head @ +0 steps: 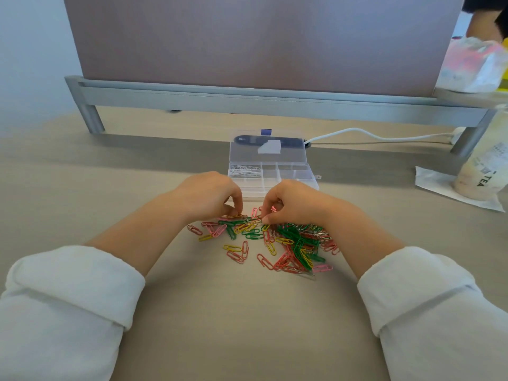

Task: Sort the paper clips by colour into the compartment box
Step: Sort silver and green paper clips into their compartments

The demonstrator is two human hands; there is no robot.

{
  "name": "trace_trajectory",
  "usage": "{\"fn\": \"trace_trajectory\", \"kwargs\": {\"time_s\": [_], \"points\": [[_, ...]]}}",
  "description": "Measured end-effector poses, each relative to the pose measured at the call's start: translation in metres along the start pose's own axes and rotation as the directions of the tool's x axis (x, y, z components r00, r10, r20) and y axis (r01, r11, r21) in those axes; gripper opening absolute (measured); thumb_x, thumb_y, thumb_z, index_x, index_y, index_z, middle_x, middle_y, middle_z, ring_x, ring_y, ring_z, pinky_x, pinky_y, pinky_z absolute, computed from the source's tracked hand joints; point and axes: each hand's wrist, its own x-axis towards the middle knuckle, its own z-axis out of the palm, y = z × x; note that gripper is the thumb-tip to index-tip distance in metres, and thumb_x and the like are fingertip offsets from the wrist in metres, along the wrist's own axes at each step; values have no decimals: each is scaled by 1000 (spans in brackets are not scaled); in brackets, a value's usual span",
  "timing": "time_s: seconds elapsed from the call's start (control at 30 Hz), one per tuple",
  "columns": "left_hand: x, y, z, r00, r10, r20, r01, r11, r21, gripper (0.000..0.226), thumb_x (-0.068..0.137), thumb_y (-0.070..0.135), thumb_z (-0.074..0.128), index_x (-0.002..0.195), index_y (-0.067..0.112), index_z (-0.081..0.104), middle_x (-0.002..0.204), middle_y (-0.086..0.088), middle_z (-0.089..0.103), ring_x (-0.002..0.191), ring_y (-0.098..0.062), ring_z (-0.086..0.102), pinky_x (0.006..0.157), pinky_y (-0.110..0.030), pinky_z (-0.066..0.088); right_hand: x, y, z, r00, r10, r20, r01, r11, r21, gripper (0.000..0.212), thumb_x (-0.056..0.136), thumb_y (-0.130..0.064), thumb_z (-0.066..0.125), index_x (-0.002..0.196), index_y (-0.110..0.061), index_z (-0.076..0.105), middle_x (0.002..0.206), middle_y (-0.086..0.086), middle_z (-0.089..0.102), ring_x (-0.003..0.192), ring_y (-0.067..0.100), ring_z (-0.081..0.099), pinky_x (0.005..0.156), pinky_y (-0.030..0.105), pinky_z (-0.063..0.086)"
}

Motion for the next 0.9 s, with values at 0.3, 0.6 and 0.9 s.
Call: {"fn": "trace_trajectory", "kwargs": {"time_s": [0.3,0.6,0.9], "points": [[1,4,0,993,109,42,-105,990,-96,19,83,33,65,101,29,69,62,12,41,56,0,39,53,-16,29,2,-3,0,999,24,46,-23,999,-29,6,83,-25,68,84,-19,67,60,-14,43,56,0,40,51,15,27],[3,3,4,996,65,53,-58,992,-114,15,90,32,53,96,21,62,64,13,42,63,-8,40,63,-25,31,3,-3,0,991,74,109,-65,995,-80,7,87,-22,63,84,-15,65,66,-11,50,62,3,45,54,17,33],[3,11,8,998,-9,64,32,931,-364,33,99,23,31,67,21,35,67,4,42,62,-10,37,57,-25,30,2,-5,-3,987,85,139,-72,993,-97,6,86,-16,61,87,-14,67,68,-10,52,65,6,48,56,18,36]]}}
